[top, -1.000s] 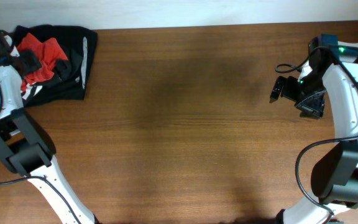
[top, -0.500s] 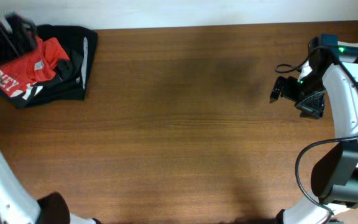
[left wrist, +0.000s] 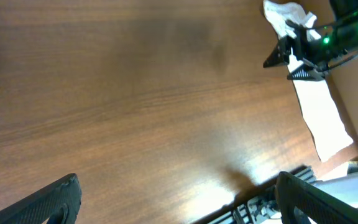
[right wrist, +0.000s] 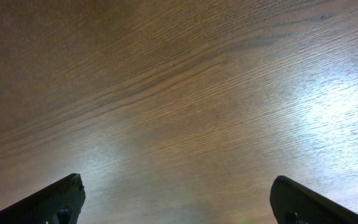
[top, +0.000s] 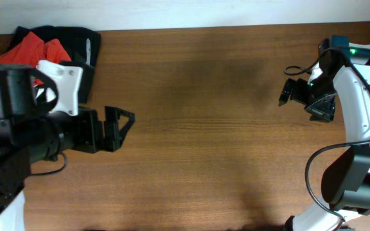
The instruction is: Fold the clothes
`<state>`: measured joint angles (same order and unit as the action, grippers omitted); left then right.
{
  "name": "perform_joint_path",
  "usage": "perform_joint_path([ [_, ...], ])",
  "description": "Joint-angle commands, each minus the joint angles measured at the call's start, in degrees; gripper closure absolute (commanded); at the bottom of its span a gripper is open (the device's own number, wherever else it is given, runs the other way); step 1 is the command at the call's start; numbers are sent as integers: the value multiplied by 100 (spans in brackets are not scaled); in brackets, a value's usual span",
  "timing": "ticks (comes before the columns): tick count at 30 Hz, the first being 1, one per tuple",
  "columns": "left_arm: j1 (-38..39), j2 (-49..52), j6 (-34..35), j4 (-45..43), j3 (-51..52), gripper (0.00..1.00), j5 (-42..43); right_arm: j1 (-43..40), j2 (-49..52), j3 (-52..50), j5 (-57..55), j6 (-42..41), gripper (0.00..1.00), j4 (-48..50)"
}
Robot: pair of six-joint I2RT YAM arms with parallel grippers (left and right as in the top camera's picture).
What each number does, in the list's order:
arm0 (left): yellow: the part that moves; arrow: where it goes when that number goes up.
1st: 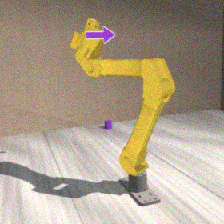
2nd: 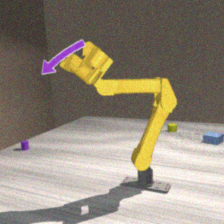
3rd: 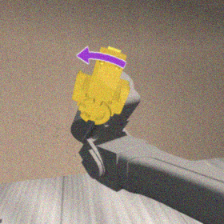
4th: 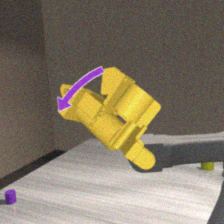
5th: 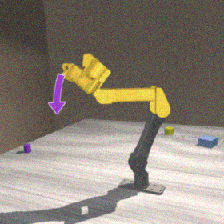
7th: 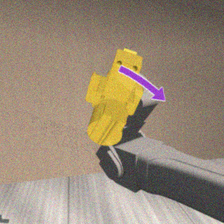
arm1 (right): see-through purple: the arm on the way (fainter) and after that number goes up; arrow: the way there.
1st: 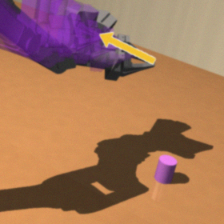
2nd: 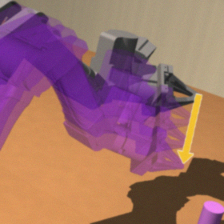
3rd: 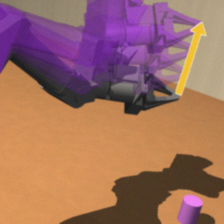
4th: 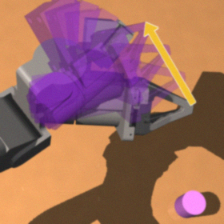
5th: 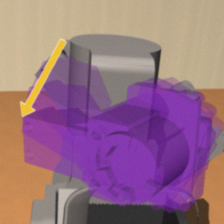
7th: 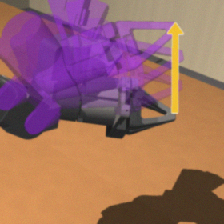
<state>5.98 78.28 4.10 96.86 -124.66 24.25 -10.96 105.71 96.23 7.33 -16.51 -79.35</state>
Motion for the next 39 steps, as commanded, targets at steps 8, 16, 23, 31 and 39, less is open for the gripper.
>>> perform_joint_path([
  [8,898,-149,-809,-138,796,1,-461,-33,-33,92,-37,-24,1,-15],
  [16,221,-3042,-804,-4688,6100,1,-391,-33,-33,92,-37,-24,1,-13],
  [23,-409,-6485,-809,-7182,9298,1,-745,-33,-33,92,-37,-24,1,-13],
  [31,-1091,-7361,-348,-10876,11921,1,-944,-33,-33,92,-37,-24,1,-13],
  [39,-1172,-7801,289,-10100,12419,1,-2107,-33,-33,92,-37,-24,1,-13],
])
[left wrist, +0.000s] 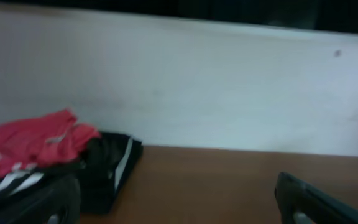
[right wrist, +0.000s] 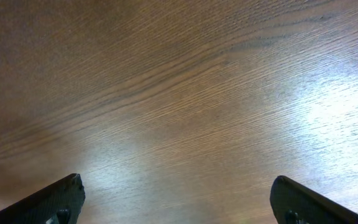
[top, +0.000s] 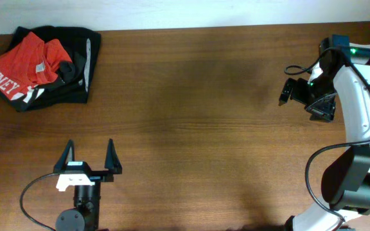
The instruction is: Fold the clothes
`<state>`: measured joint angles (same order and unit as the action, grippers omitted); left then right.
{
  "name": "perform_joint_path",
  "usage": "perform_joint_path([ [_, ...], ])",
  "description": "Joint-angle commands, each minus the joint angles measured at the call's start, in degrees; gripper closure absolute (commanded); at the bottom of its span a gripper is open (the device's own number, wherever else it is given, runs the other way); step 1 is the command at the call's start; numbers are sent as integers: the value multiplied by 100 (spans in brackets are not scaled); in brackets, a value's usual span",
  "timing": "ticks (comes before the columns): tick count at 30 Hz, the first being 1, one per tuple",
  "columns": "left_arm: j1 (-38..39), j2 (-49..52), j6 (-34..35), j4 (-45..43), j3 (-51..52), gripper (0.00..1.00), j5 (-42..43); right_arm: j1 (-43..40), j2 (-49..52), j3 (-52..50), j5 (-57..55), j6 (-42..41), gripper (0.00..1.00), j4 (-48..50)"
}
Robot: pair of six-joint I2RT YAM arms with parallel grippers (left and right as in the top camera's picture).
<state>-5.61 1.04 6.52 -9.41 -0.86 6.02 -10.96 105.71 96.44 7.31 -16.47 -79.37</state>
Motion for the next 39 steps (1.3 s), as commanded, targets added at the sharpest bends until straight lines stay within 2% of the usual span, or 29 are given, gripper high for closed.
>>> perform_joint_path([
  [1,-13,-76,35,767,39,1,-286,-33,-33,70,-35,-28,1,-11],
  [3,-20,-76,28,1421,37,1,-286,-33,-33,70,-35,-28,1,-11],
  [28,-15,-74,28,1379,35,1,-225,-26,-122,63,-48,-28,1,-11],
  [37,-15,-74,28,1379,35,1,-223,-26,-1969,63,-52,-26,1,-15],
  [39,-15,-74,28,1379,35,1,-225,-24,-2382,63,-367,15,1,37],
])
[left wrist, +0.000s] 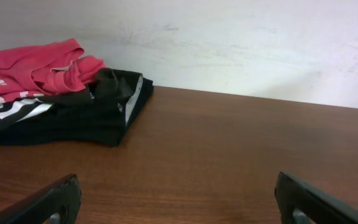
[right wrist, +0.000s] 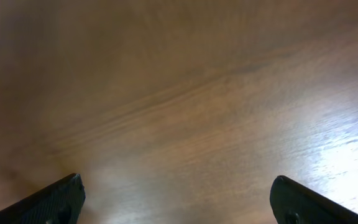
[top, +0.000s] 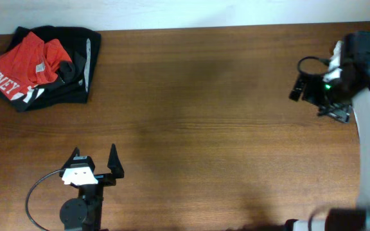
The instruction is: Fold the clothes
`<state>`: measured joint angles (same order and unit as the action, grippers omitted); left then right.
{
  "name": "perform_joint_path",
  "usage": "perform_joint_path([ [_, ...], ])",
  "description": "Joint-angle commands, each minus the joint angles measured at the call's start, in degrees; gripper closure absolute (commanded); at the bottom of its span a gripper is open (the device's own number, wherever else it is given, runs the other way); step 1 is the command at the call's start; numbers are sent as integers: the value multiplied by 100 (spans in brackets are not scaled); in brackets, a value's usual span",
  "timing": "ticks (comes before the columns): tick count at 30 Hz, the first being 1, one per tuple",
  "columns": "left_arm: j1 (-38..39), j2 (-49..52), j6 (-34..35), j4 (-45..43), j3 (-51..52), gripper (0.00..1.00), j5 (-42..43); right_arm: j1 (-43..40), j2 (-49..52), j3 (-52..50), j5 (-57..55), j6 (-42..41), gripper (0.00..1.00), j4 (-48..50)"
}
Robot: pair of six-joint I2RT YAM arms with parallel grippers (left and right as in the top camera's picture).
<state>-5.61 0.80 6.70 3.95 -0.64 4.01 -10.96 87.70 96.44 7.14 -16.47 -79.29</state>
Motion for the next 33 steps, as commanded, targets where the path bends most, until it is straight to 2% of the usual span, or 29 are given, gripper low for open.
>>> perform_joint_path([
  [1,-15,-50,11,44,13,1,-22,-2,-800,59,-459,17,1,63],
  [6,-15,-50,11,44,13,1,-24,372,-2323,-820,-573,17,1,1362],
  [13,-15,-50,11,44,13,1,-22,876,-5193,-4524,-310,81,1,4028],
  [19,-15,-50,11,44,13,1,-24,955,-7027,-6725,-308,295,1,5735],
  [25,-15,-50,11,44,13,1,-24,957,-8109,-8509,-136,293,1,7204],
  [29,-15,-50,11,44,13,1,-24,957,-8703,-9147,-181,295,1,7678],
  [33,-15,-50,11,44,13,1,-24,957,-8752,-9486,-179,382,1,8140],
])
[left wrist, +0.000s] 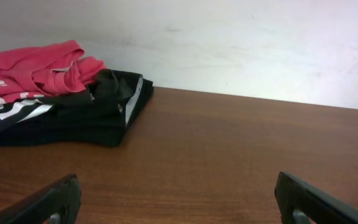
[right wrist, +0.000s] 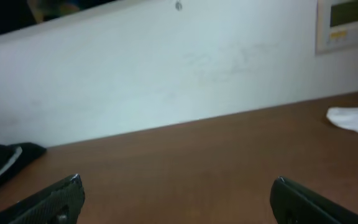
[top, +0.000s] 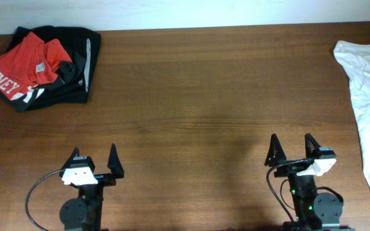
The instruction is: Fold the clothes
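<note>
A pile of red and black clothes (top: 44, 61) lies at the table's far left corner, also seen as the red and black pile (left wrist: 55, 99) in the left wrist view. A white garment (top: 369, 96) lies crumpled along the right edge; a corner of the white garment (right wrist: 356, 119) shows in the right wrist view. My left gripper (top: 93, 158) rests open near the front left, pointing toward the wall, nothing between its fingers. My right gripper (top: 293, 149) rests open near the front right, also empty and pointing toward the wall.
The brown wooden table (top: 204, 96) spans the view. A white wall (left wrist: 229, 43) runs along its far edge. A small pale panel (right wrist: 347, 22) hangs on the wall at the right.
My right arm has gone from the far right of the table, above the white garment, to a rest pose at the front right. The white garment now shows uncovered. The left arm has not moved.
First my left arm reached over the left side near the clothes pile and my right arm hung at the far right. Then the left arm sat folded at the front left. The right arm stayed at the far right until now, when it rests at the front.
</note>
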`<state>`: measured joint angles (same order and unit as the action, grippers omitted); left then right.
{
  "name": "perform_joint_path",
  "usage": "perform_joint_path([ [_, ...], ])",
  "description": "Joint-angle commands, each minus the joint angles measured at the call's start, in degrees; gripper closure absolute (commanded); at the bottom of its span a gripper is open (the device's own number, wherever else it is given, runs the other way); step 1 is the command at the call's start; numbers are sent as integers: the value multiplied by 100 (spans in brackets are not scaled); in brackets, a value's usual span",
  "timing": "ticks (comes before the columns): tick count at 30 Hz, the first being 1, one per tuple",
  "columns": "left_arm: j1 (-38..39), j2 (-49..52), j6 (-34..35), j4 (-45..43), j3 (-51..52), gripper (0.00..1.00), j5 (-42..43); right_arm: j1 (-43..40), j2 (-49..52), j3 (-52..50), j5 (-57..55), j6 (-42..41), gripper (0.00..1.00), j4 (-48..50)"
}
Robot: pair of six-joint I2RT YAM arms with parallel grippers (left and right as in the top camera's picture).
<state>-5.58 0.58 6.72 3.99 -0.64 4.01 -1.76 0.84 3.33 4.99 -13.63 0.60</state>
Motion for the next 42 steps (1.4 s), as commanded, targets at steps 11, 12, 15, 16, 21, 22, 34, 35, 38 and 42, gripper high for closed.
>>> perform_joint_path([
  [11,-17,-28,9,39,13,1,-24,203,-66,-302,-72,1703,1,-485],
  [12,-17,-28,9,39,13,1,-24,203,-66,-302,-70,1700,1,-485],
  [15,-17,-28,9,39,13,1,-24,203,-66,-302,-74,1703,2,-476],
  [16,-17,-28,9,39,13,1,-24,203,-66,-302,-74,1703,1,-474],
  [21,-17,-28,9,39,13,1,-24,203,-66,-302,-74,1703,1,-474],
  [22,-17,-28,9,39,13,1,-24,203,-66,-302,-74,1703,1,-474],
  [34,-17,-28,9,39,13,1,-24,203,-66,-302,-74,1703,1,-474],
  [35,-17,-28,9,39,13,1,-24,203,-66,-302,-74,1703,1,-474],
  [38,-17,-28,9,39,13,1,-24,203,-66,-302,-74,1703,1,-474],
  [42,-17,-28,9,39,13,1,-24,203,-66,-302,-74,1703,1,-474],
])
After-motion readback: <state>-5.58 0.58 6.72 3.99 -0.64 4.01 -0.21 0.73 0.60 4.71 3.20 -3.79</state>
